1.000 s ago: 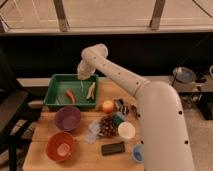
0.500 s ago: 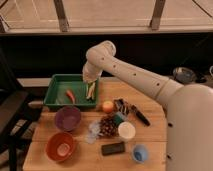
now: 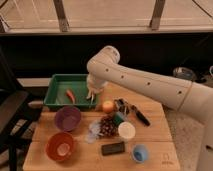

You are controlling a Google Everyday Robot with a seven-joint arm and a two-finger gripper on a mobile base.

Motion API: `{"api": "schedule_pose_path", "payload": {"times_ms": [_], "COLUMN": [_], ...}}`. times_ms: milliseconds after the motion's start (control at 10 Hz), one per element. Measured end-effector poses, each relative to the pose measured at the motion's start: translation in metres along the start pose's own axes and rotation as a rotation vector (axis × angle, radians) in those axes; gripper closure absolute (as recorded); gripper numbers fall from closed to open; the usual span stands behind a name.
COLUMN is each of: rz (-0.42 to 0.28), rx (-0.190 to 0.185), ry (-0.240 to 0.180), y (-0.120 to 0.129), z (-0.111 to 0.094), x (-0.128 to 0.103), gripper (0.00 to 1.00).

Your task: Place fork in plastic cup

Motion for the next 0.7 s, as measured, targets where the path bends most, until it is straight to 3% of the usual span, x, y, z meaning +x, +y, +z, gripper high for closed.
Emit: {"api": "schedule_pose_path", "payload": {"times_ms": [300, 700], "rz": [0.076, 0.078], "rx": [-0.090, -0.090], "ry": [-0.028, -0.029], "y": [0.033, 0.033], "z": [-0.020, -0.020], "x": [-0.038, -0.039], "gripper": [1.00, 1.00]}}
